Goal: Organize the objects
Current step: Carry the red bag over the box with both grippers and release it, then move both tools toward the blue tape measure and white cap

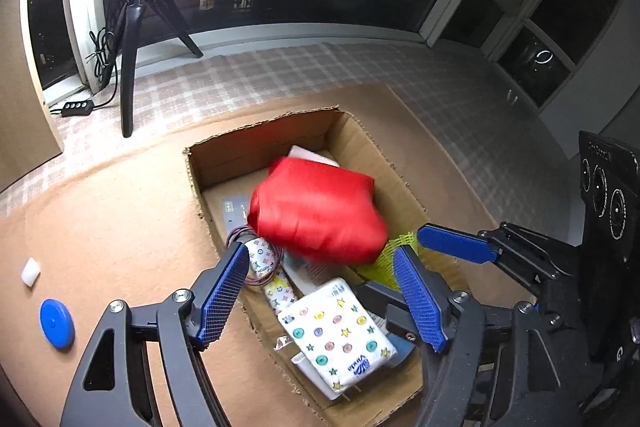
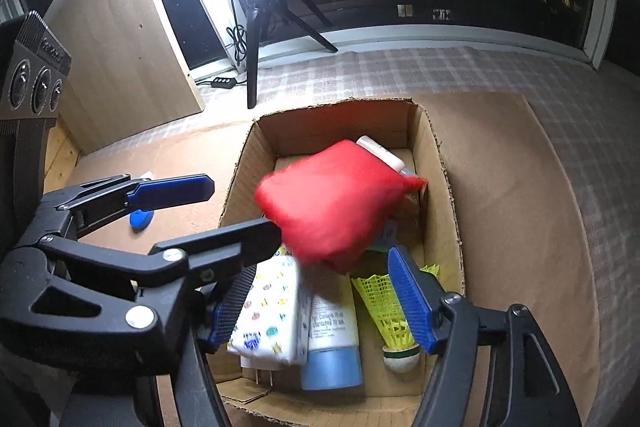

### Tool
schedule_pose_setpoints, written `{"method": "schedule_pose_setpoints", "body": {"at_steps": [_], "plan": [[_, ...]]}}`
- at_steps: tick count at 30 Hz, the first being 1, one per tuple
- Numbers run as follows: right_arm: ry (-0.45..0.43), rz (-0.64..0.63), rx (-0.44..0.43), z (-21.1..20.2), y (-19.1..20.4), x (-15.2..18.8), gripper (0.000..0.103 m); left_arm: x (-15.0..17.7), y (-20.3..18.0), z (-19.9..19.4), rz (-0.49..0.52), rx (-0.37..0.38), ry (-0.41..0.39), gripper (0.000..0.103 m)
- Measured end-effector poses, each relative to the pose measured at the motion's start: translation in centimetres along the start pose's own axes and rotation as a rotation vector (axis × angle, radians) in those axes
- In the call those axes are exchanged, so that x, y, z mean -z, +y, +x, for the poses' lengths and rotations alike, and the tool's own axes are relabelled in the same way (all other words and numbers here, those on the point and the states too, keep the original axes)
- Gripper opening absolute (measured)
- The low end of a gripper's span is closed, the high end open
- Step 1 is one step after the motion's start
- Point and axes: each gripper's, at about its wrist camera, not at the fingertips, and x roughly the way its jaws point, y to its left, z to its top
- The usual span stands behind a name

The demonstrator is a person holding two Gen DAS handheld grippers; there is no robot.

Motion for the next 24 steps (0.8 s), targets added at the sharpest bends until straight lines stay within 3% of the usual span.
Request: {"method": "schedule_pose_setpoints", "body": {"at_steps": [8,17,24], "plan": [[-0.019,0.000,-0.005,-1.2,0.7,0.6,0.065,1.0,0.4,-2.3,0.001,-0.028,-0.026,0.078],[-0.033,-0.028,-0.002,-2.4,2.8,1.9,0.065,3.8,1.5,-7.2,0.022,-0.115,-0.091,0.078],[-0.035,-0.040,-0.022,-2.9,5.0,2.3,0.065,6.2,3.3,-11.3,-0.001,-0.141,-0.148,0.078]]}}
